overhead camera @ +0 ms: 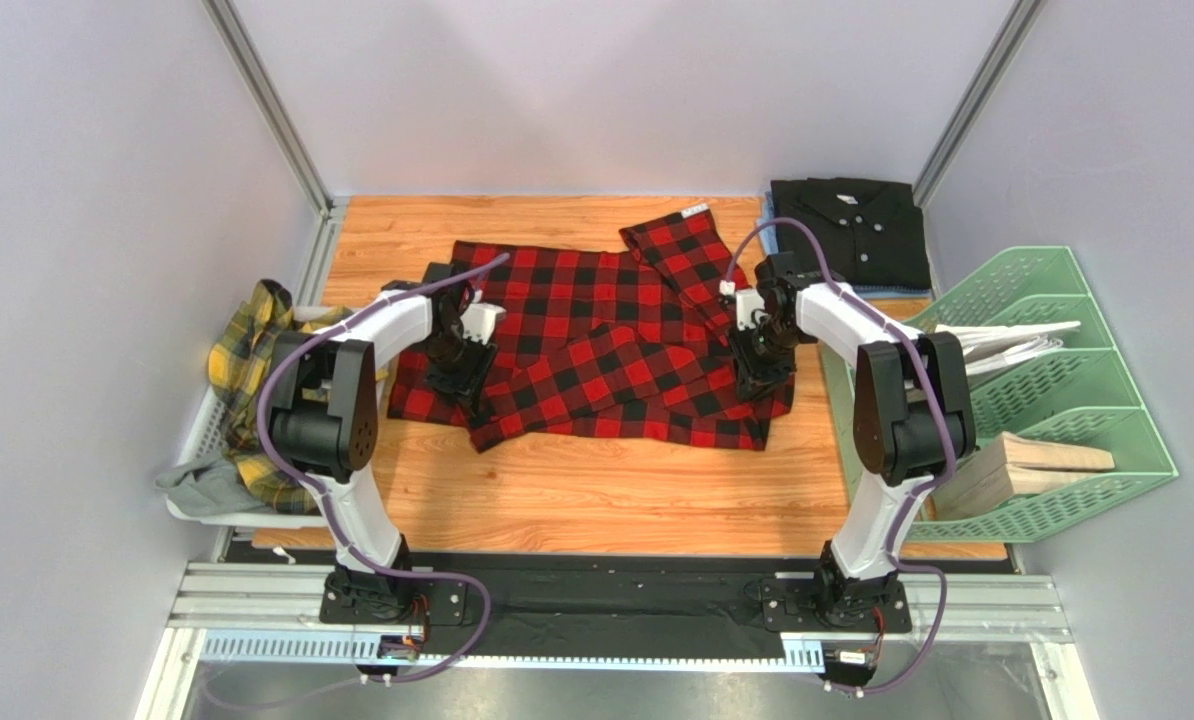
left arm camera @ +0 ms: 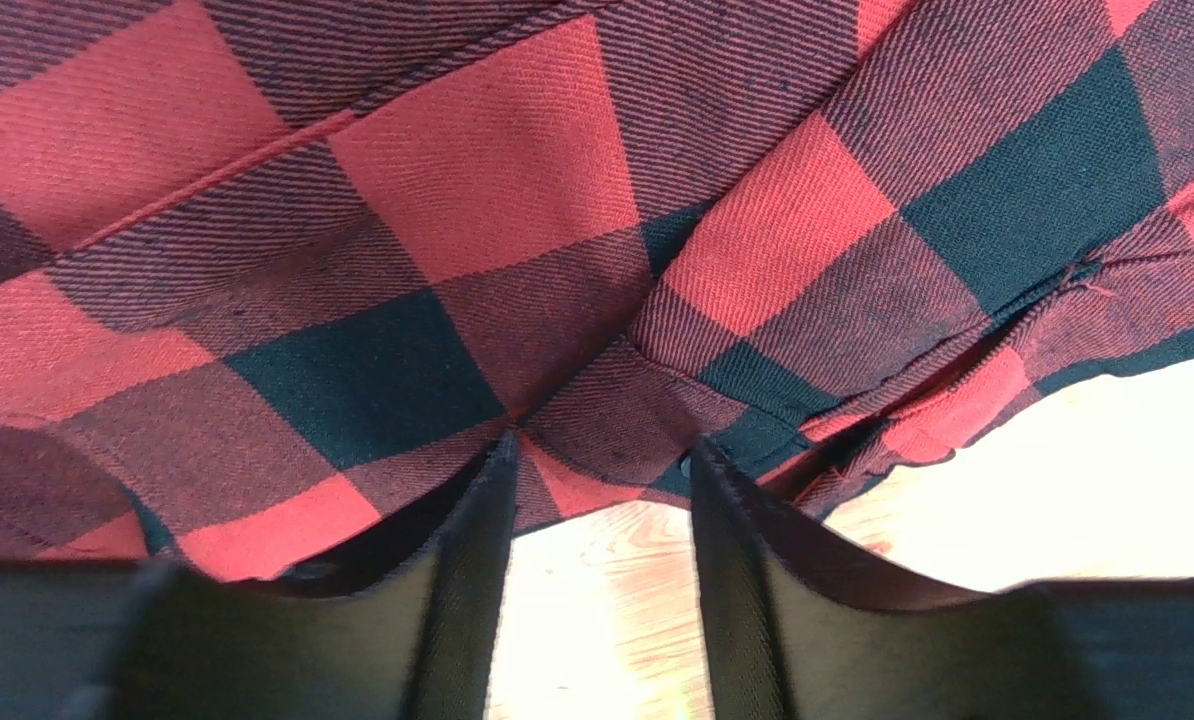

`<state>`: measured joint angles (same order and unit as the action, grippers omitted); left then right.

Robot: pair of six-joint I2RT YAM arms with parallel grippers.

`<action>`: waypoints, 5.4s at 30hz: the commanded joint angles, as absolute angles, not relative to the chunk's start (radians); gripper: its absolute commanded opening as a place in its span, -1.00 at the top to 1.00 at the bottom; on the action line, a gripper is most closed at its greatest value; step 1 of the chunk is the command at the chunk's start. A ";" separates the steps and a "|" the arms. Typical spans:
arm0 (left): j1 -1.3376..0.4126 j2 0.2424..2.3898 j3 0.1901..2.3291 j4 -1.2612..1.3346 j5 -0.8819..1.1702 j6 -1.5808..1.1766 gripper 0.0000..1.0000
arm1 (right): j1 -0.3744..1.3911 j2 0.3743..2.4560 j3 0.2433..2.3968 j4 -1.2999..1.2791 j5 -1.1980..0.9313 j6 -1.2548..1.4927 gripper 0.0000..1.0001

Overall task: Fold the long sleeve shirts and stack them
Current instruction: Fold the shirt

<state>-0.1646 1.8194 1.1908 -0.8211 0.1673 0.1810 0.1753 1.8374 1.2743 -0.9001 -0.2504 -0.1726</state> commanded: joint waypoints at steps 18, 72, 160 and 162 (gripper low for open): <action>-0.169 1.779 1.321 -0.908 0.003 0.359 1.00 | 0.175 1.919 1.296 -0.833 -0.160 -0.153 0.54; -0.469 1.727 1.023 -0.931 0.193 0.422 0.21 | 0.241 1.833 1.217 -0.942 -0.112 -0.362 0.41; -0.192 1.952 1.787 -0.856 0.261 0.641 -0.48 | -0.028 1.899 1.887 -1.197 -0.676 -0.215 1.00; -0.187 1.999 1.821 -0.873 0.239 0.701 -0.36 | -0.028 1.873 1.914 -1.184 -0.739 -0.167 1.00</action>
<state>-0.2081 1.9137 1.7329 -0.7467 0.2623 0.4965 -0.0242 1.9556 1.8439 -1.2140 -0.5476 -0.2546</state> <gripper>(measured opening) 0.714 0.005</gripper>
